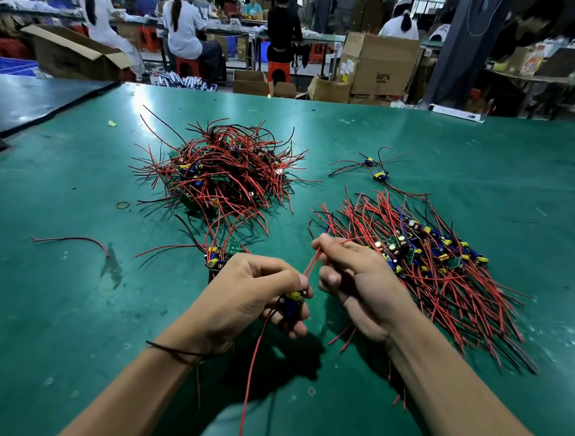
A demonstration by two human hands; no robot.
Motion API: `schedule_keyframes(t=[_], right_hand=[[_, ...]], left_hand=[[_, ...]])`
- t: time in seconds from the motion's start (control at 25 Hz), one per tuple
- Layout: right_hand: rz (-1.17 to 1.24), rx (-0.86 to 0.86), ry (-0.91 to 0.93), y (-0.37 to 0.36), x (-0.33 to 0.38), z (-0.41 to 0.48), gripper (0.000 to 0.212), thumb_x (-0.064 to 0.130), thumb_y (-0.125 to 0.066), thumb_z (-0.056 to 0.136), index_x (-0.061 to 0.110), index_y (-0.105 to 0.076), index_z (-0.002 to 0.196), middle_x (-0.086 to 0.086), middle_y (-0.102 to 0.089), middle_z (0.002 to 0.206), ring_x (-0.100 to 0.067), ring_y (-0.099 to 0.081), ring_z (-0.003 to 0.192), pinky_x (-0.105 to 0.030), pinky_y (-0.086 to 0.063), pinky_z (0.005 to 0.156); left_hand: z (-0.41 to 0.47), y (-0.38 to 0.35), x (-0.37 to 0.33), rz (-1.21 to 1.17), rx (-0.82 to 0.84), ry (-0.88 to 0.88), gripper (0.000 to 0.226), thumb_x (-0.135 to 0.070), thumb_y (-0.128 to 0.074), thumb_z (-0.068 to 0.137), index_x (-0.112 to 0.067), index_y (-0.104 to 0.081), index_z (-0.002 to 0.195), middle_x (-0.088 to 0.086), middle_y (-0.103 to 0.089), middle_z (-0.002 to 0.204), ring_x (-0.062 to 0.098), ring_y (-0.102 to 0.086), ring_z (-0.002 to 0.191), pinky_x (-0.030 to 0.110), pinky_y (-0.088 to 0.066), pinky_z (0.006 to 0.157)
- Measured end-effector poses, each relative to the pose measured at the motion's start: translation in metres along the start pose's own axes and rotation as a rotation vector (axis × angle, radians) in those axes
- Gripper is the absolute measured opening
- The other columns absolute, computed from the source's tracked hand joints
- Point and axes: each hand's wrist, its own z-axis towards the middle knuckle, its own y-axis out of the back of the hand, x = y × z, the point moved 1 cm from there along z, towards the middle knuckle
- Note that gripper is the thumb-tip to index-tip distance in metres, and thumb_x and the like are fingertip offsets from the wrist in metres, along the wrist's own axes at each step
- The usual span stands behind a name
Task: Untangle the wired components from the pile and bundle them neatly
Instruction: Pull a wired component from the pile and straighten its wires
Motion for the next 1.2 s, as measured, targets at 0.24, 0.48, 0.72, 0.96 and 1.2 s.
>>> schedule_keyframes(t=[0.24, 0.48, 0.72, 0.96, 1.2], right_hand=[[0.048, -0.026, -0.056, 0.001, -0.005, 0.003, 0.041, 0.039, -0.072, 0.076, 0.005, -0.071, 0.099, 0.004, -0.050, 0.063, -0.005, -0.038, 0.043, -0.017, -0.035, 0.043], [-0.478, 0.110, -0.124, 0.001, -0.008, -0.004, 0.033, 0.038, -0.059, 0.098, 0.010, -0.077, 0.099, 0.000, -0.039, 0.052, -0.008, -0.031, 0.041, -0.018, -0.023, 0.042], [0.058, -0.097, -0.159, 0.012, 0.014, 0.005, 0.040, 0.033, -0.050, 0.101, 0.008, -0.066, 0.075, 0.006, -0.034, 0.056, -0.003, -0.025, 0.029, -0.016, -0.024, 0.034], [-0.066, -0.077, -0.126, 0.001, 0.005, -0.001, 0.049, 0.056, -0.053, 0.093, 0.010, -0.069, 0.100, 0.004, -0.047, 0.063, -0.005, -0.039, 0.040, -0.018, -0.034, 0.040], [-0.641, -0.006, 0.226, -0.016, -0.024, -0.011, 0.033, 0.018, -0.079, 0.085, 0.019, -0.068, 0.117, 0.010, -0.072, 0.083, -0.007, -0.062, 0.069, -0.023, -0.054, 0.075]], left_hand=[[0.003, -0.003, 0.005, 0.041, -0.073, -0.003, 0.016, -0.017, -0.063, 0.079, -0.007, -0.074, 0.075, 0.017, -0.066, 0.062, 0.029, -0.064, 0.049, 0.027, -0.053, 0.049], [-0.001, -0.005, 0.001, 0.195, -0.085, -0.055, 0.025, 0.001, -0.057, 0.090, 0.001, -0.068, 0.067, 0.013, -0.063, 0.054, 0.022, -0.058, 0.042, 0.019, -0.043, 0.042], [-0.003, -0.006, -0.007, 0.183, 0.033, -0.027, 0.024, -0.002, -0.060, 0.090, -0.005, -0.071, 0.069, 0.014, -0.065, 0.057, 0.022, -0.060, 0.044, 0.019, -0.044, 0.046], [0.004, -0.004, 0.003, 0.295, -0.282, -0.169, 0.019, -0.015, -0.062, 0.094, -0.009, -0.074, 0.080, 0.006, -0.074, 0.070, 0.013, -0.063, 0.056, 0.023, -0.045, 0.051], [0.012, 0.003, 0.003, 0.236, -0.505, -0.216, 0.023, -0.028, -0.048, 0.101, -0.023, -0.070, 0.098, -0.005, -0.075, 0.082, 0.004, -0.063, 0.068, 0.018, -0.049, 0.062]])
